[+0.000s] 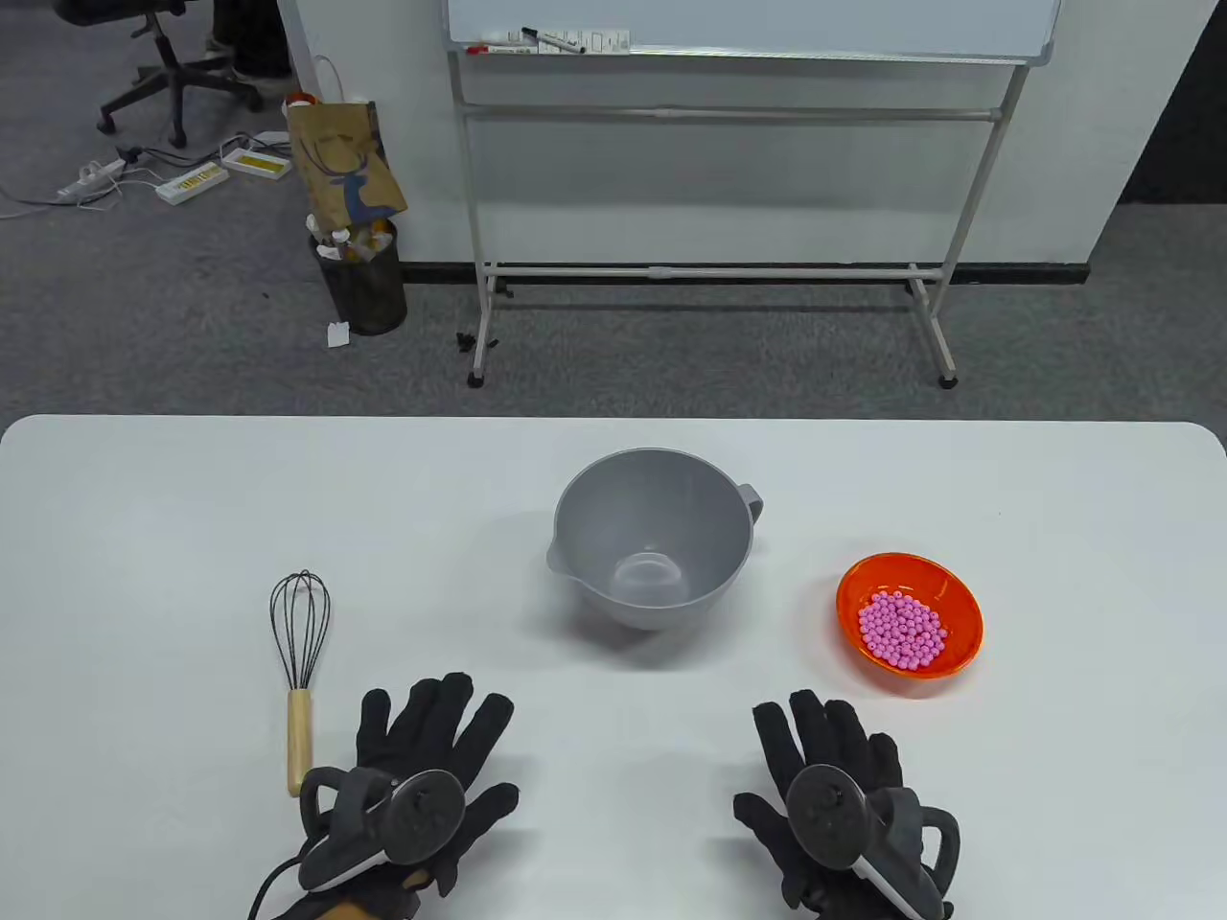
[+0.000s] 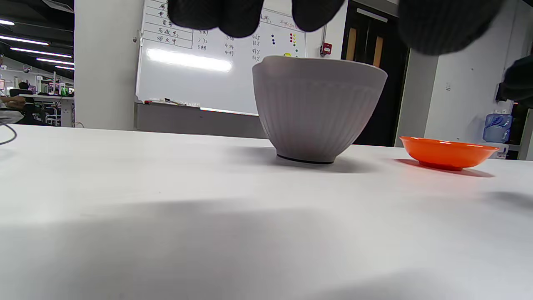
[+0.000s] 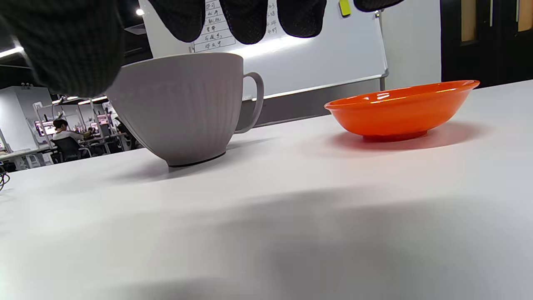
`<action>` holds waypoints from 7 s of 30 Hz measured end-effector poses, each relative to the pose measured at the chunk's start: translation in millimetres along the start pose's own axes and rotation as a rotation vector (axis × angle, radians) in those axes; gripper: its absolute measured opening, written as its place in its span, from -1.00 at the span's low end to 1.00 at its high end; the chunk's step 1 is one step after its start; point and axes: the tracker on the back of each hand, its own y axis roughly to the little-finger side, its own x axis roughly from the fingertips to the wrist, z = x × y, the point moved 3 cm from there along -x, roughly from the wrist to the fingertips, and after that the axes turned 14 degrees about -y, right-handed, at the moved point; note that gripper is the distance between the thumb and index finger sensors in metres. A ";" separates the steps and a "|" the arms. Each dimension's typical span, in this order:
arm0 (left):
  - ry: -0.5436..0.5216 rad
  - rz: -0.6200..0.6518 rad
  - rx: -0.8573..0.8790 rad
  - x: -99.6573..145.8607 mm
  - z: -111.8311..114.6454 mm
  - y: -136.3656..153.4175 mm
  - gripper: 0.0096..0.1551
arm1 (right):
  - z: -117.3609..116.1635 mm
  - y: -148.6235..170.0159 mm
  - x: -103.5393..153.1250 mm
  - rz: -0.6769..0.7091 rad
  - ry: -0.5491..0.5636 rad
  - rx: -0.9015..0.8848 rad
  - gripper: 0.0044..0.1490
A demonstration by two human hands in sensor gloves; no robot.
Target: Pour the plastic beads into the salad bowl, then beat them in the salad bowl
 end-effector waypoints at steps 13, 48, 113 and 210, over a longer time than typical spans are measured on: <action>0.012 0.006 -0.031 0.3 2.4 -0.8 -0.06 | -1.0 5.9 -1.2 -0.025 0.003 -0.010 0.09; 0.008 -0.041 -0.004 -2.5 -1.8 15.5 -0.07 | 26.7 -104.2 -147.1 -0.027 0.110 0.036 -0.43; -0.005 -0.045 0.002 -2.3 -4.7 17.3 -0.07 | 22.0 182.1 -74.9 -0.820 0.041 -0.730 0.04; -0.015 -0.048 -0.016 -2.5 -9.3 15.8 -0.07 | 19.4 154.5 -46.8 -0.602 0.120 -0.919 -0.29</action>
